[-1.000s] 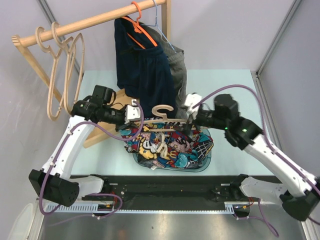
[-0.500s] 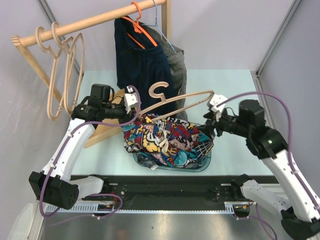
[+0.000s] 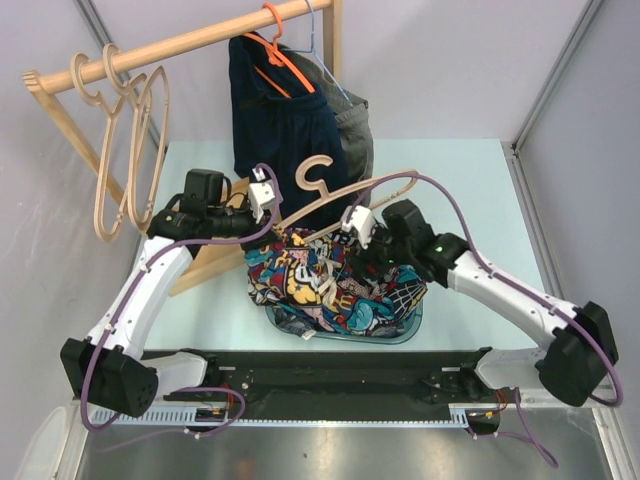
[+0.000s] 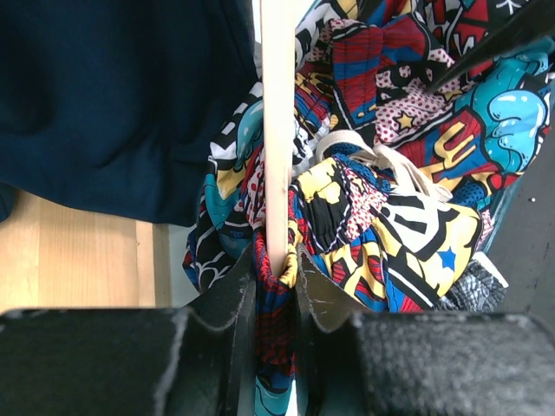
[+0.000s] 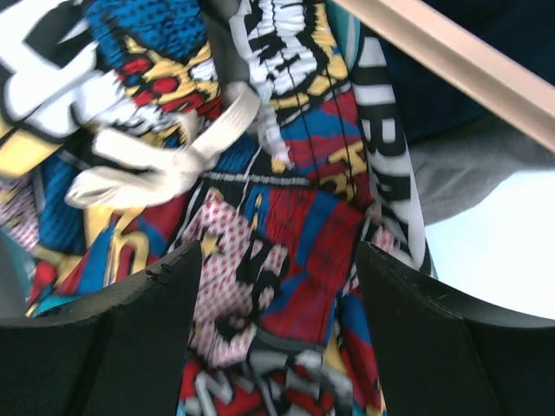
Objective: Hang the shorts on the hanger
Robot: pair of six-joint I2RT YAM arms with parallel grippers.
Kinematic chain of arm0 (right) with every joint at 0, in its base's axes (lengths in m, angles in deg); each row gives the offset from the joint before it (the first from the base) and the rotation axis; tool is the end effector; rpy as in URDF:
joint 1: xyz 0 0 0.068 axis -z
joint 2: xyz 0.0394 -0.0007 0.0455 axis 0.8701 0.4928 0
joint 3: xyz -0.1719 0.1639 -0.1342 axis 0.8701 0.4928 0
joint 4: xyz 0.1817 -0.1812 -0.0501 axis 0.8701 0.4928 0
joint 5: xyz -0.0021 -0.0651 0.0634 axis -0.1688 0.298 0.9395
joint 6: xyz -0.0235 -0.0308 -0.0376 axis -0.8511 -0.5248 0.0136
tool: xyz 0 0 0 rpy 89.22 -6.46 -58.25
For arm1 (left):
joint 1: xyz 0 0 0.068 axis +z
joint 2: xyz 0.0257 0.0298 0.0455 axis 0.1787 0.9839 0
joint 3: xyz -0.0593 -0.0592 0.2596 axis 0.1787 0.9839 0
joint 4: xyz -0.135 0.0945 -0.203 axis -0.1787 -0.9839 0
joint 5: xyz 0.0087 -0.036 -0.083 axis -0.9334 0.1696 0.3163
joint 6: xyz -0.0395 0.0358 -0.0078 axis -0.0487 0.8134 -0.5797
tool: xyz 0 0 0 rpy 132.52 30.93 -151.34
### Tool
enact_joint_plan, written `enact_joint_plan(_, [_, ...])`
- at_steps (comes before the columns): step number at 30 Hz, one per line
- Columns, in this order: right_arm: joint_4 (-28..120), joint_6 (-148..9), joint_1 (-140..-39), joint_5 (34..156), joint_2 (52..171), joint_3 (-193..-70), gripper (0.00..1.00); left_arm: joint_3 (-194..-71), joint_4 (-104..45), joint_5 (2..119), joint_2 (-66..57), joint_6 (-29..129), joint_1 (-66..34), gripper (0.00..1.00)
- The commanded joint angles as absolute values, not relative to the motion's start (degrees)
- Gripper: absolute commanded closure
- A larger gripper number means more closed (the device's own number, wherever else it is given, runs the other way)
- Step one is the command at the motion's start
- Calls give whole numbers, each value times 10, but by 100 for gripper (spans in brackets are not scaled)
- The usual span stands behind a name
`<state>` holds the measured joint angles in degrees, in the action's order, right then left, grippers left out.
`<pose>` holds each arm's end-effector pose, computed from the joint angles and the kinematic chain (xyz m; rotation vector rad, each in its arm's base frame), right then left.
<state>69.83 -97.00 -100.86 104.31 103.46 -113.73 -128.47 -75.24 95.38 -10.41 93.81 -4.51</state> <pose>0.2051 0.1879 0.2918 -1.2863 1.8789 0.5103 0.2291 -0.0856 0.3442 1.1861 1.8505 -0.7120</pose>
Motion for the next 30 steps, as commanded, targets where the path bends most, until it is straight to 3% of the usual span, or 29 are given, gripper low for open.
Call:
enact_joint_plan(1, [608, -979, -1024, 966, 1060, -1133, 23, -1284, -709, 967, -113, 907, -41, 100])
enact_joint_plan(14, [642, -1006, -1025, 927, 1050, -1096, 22, -1266, -706, 963, -118, 916, -41, 100])
enact_joint_plan(19, [668, -1004, -1015, 938, 1040, -1089, 54, -1270, -713, 960, -112, 927, -40, 99])
enact_joint_plan(20, [678, -1005, -1007, 940, 1037, -1088, 68, -1271, -715, 961, -112, 929, -39, 100])
enact_joint_plan(22, [692, -1011, -997, 951, 1025, -1088, 80, -1272, -718, 969, -111, 934, -35, 99])
enact_joint_plan(23, [702, -1012, -983, 967, 1023, -1088, 93, -1274, -723, 972, -109, 936, -34, 100])
enact_joint_plan(24, [707, -1013, -976, 974, 1014, -1088, 100, -1274, -724, 973, -109, 938, -33, 100])
enact_joint_plan(30, [729, -1025, -906, 1036, 947, -1084, 100, -1289, -756, 1008, -108, 975, -14, 99])
